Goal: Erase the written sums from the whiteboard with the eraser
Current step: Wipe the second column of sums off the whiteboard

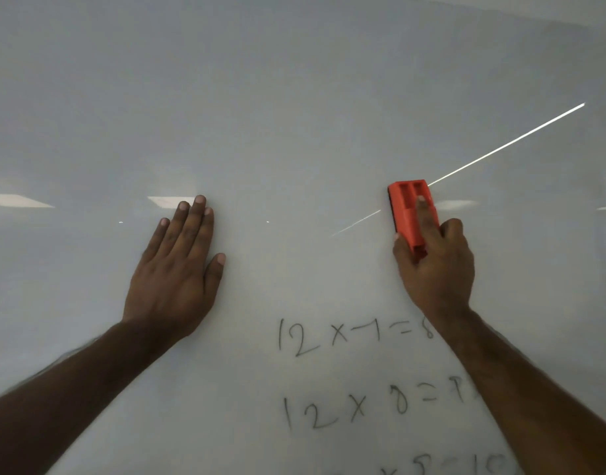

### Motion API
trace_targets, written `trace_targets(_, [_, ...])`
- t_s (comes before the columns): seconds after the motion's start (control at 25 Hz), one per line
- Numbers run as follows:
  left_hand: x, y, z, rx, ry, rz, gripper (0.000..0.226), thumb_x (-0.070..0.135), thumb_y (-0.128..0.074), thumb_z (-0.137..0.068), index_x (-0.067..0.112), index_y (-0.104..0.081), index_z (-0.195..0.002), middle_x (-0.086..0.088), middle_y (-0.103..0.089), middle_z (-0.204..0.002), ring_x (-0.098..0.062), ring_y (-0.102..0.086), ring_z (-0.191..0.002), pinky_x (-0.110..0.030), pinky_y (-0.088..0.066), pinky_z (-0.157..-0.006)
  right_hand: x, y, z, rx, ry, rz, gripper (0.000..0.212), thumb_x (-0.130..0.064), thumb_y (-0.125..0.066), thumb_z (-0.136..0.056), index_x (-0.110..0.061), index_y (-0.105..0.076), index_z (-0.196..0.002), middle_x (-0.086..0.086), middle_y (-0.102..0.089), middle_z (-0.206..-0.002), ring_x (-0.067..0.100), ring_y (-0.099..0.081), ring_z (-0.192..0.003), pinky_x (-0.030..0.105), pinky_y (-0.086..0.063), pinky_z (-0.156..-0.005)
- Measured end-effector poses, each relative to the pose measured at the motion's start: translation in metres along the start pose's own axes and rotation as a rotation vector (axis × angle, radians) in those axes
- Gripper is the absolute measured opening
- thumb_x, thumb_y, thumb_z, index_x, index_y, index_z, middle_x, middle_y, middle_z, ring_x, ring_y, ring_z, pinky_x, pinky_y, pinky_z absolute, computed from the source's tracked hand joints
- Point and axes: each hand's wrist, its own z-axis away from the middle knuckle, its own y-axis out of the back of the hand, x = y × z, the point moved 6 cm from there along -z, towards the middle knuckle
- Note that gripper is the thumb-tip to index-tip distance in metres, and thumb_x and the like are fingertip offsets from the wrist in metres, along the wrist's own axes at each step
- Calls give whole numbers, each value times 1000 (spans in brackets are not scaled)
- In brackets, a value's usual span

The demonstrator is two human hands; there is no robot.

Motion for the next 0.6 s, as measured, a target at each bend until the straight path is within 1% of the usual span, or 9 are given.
trace_targets(0.2, [-1, -1, 11, -36, 16, -3, 68, 41, -25, -105, 4, -17, -161, -10, -13, -170, -22, -9, -158, -31, 0, -129, 34, 11, 2, 13, -47, 14, 68, -45, -54, -92, -16, -38, -152, 9, -38, -86, 23, -40, -67, 32, -40, -60])
trace_targets(0.4, [5, -4, 26, -48, 59, 25, 67, 41, -24, -105, 4, -14, -161, -10, -11, -170, -22, -7, -159, -32, 1, -129, 68, 22, 26, 0, -163, 30, 69, -49, -53, -93, -14, -38, -151, 15, -45, -90, 25, -44, -69, 35, -47, -60])
trace_targets(0.48, [5, -5, 32, -48, 81, 40, 68, 41, -24, -105, 5, -15, -162, -9, -10, -171, -22, -6, -159, -32, 2, -128, 78, 26, 42, -9, -202, 28, 70, -51, -50, -94, -13, -38, -151, 16, -48, -92, 24, -45, -69, 35, -48, -61])
trace_targets(0.6, [10, -7, 36, -47, 100, 52, 68, 41, -23, -105, 5, -13, -162, -9, -8, -171, -21, -3, -159, -32, 3, -128, 91, 35, 68, -8, -232, 21, 69, -50, -49, -93, -14, -38, -151, 13, -45, -89, 24, -46, -66, 35, -49, -58])
